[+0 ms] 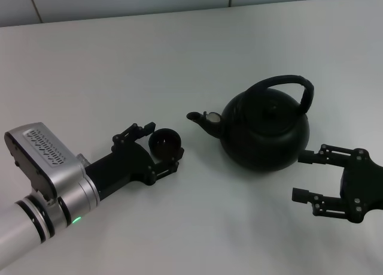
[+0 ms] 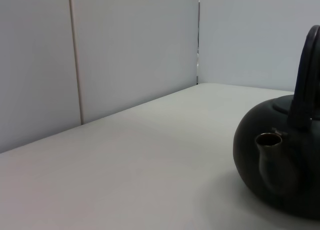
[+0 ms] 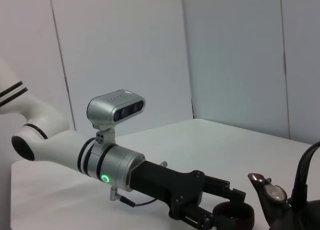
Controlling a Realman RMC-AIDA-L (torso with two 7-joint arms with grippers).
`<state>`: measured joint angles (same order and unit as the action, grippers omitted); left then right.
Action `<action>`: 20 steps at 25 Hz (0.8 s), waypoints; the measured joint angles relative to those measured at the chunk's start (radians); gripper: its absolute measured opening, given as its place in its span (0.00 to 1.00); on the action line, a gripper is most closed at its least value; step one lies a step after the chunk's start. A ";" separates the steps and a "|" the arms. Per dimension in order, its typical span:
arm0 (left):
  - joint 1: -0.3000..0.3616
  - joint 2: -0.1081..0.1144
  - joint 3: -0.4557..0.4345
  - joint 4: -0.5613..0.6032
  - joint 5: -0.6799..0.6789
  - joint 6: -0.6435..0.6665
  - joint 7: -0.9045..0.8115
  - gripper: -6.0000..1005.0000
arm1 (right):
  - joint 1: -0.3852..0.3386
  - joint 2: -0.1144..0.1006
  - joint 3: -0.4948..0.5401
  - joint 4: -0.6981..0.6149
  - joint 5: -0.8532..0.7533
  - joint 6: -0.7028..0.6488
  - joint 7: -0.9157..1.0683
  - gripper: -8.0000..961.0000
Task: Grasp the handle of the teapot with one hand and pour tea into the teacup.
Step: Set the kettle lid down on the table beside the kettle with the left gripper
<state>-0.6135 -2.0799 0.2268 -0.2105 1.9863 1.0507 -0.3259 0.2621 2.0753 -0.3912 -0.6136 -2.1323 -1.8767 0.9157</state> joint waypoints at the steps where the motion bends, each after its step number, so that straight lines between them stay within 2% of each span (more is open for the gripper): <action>1: 0.000 0.000 -0.001 -0.001 0.000 0.000 0.000 0.70 | 0.000 0.000 0.000 0.000 0.000 0.000 0.000 0.74; 2: 0.001 0.000 -0.001 -0.002 0.000 0.001 0.000 0.70 | 0.000 0.000 0.000 0.000 0.000 0.000 0.000 0.74; 5: 0.004 0.000 -0.001 -0.003 0.000 0.011 0.001 0.82 | 0.000 0.000 0.000 0.000 0.000 0.001 0.000 0.74; 7: 0.016 0.005 0.001 -0.002 0.000 0.066 -0.001 0.82 | 0.000 0.000 0.000 0.000 0.000 0.003 0.000 0.74; 9: 0.023 0.008 0.002 0.000 0.001 0.093 -0.002 0.82 | 0.000 0.000 0.001 0.000 0.000 0.004 0.000 0.69; 11: 0.046 0.012 0.005 0.012 0.002 0.161 -0.002 0.82 | 0.000 0.000 0.006 0.000 0.000 0.004 0.005 0.64; 12: 0.077 0.016 0.007 0.038 0.003 0.231 -0.009 0.82 | 0.001 -0.001 0.023 0.000 0.000 0.004 0.009 0.62; 13: 0.077 0.016 0.007 0.038 0.003 0.231 -0.009 0.82 | 0.002 -0.001 0.035 0.000 0.000 0.003 0.011 0.61; 16: 0.125 0.018 0.010 0.109 0.012 0.336 -0.063 0.82 | 0.005 -0.001 0.051 0.000 0.000 -0.002 0.020 0.59; 20: 0.180 0.018 0.018 0.230 0.056 0.472 -0.184 0.82 | 0.010 -0.004 0.054 -0.003 0.000 -0.001 0.053 0.61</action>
<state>-0.4331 -2.0616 0.2443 0.0195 2.0428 1.5227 -0.5096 0.2717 2.0715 -0.3374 -0.6162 -2.1322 -1.8774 0.9692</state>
